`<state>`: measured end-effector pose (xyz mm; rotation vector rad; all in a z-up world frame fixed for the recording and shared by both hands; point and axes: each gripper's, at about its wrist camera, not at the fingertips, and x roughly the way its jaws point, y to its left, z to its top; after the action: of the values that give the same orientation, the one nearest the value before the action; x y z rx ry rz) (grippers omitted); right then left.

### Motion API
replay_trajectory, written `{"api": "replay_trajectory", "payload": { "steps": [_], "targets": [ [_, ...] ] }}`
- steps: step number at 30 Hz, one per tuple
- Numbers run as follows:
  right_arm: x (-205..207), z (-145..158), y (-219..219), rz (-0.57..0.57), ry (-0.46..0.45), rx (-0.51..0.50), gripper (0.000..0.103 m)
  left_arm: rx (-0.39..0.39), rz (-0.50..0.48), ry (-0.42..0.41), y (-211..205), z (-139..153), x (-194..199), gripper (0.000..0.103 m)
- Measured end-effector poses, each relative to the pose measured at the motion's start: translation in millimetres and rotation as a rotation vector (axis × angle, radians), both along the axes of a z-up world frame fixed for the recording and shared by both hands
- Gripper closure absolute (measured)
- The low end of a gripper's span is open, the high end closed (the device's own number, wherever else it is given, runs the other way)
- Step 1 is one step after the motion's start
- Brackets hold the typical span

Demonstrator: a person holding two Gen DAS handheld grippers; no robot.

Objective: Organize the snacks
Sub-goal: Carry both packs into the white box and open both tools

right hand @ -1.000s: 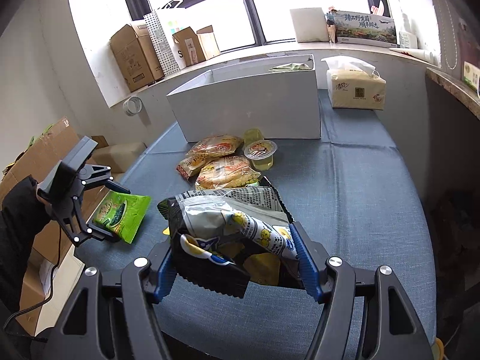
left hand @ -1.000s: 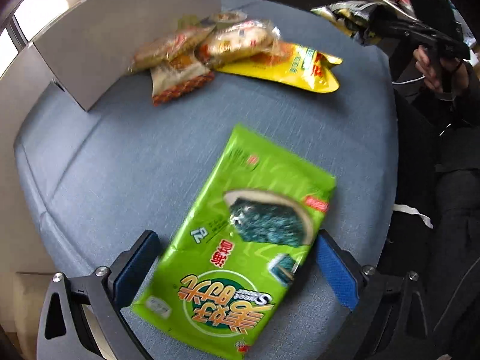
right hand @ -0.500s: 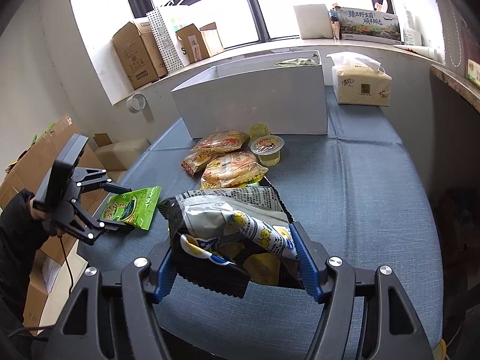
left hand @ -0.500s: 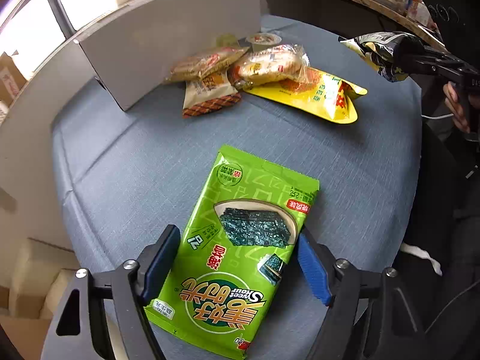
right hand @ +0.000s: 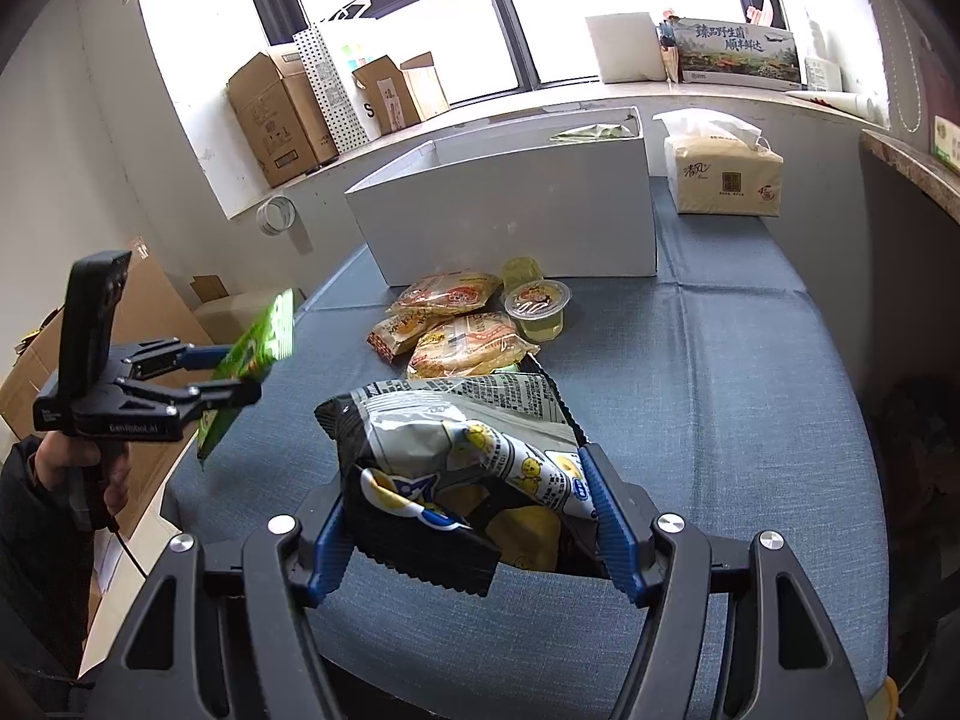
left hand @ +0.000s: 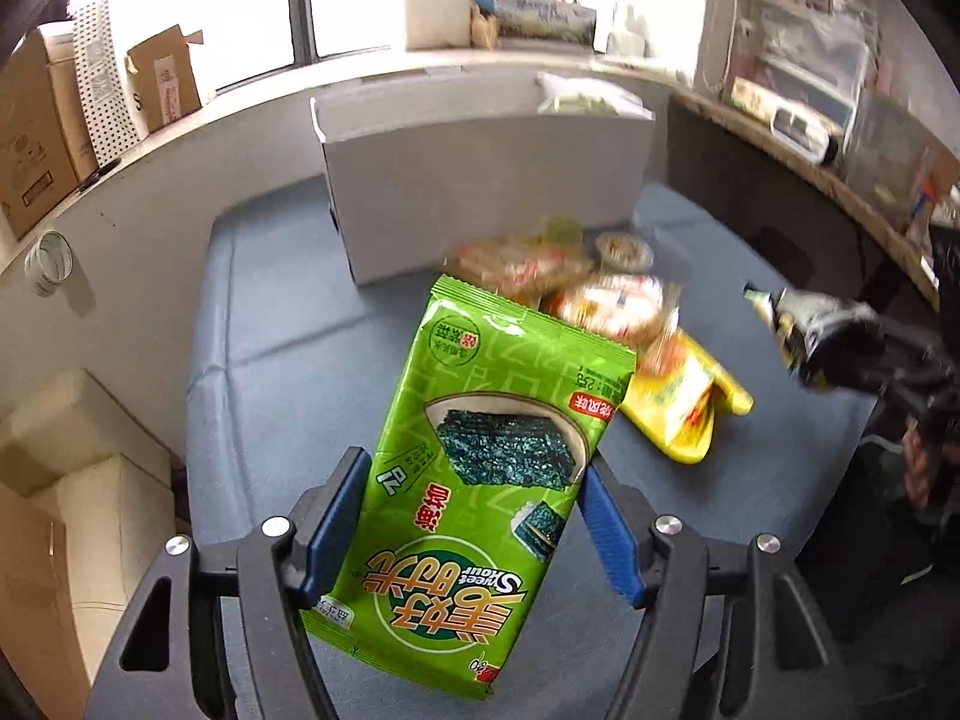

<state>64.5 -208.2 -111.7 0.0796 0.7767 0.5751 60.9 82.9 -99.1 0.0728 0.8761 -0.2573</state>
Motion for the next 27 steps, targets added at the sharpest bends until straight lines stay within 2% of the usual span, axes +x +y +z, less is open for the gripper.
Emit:
{"api": "replay_trajectory", "payload": {
  "steps": [3, 7, 11, 14, 16, 18, 20, 22, 23, 24, 27],
  "targets": [
    [7.6, 11.4, -1.6, -0.019, -0.029, 0.025, 0.031, -0.083, 0.065, -0.046, -1.0, 18.7, 12.6, 0.03],
    [33.4, 43.3, -0.8, -0.069, -0.087, 0.044, 0.031, -0.114, 0.099, -0.143, -20.9, 50.9, 42.8, 0.03],
    [82.8, 81.0, 7.9, -0.114, -0.147, 0.049, 0.031, -0.123, 0.121, -0.209, -31.9, 91.7, 87.8, 0.03],
    [129.7, 103.0, 20.1, -0.131, -0.164, 0.053, 0.031, -0.154, 0.133, -0.199, -33.2, 109.1, 136.6, 0.03],
    [164.1, 110.8, 31.0, -0.141, -0.167, 0.025, 0.031, -0.13, 0.155, -0.187, -36.7, 116.2, 169.2, 0.03],
    [199.2, 113.7, 38.9, -0.156, -0.124, 0.008, 0.031, -0.107, 0.181, -0.194, -38.0, 117.1, 196.9, 0.029],
    [225.5, 115.8, 43.4, -0.17, -0.105, 0.012, 0.031, -0.112, 0.199, -0.197, -36.0, 114.5, 220.6, 0.022],
    [244.7, 118.8, 50.0, -0.179, -0.116, -0.014, 0.024, -0.094, 0.228, -0.16, -33.7, 108.5, 241.0, 0.004],
    [253.2, 118.8, 53.5, -0.177, -0.109, -0.026, 0.012, -0.093, 0.231, -0.134, -32.6, 103.5, 249.5, 0.0],
    [259.3, 118.7, 55.3, -0.179, -0.099, -0.032, 0.001, -0.1, 0.225, -0.112, -31.7, 99.4, 255.1, 0.0],
    [262.8, 120.4, 50.4, -0.201, -0.079, 0.007, 0.0, -0.108, 0.234, -0.099, -27.8, 91.3, 254.6, 0.0]
  ]
}}
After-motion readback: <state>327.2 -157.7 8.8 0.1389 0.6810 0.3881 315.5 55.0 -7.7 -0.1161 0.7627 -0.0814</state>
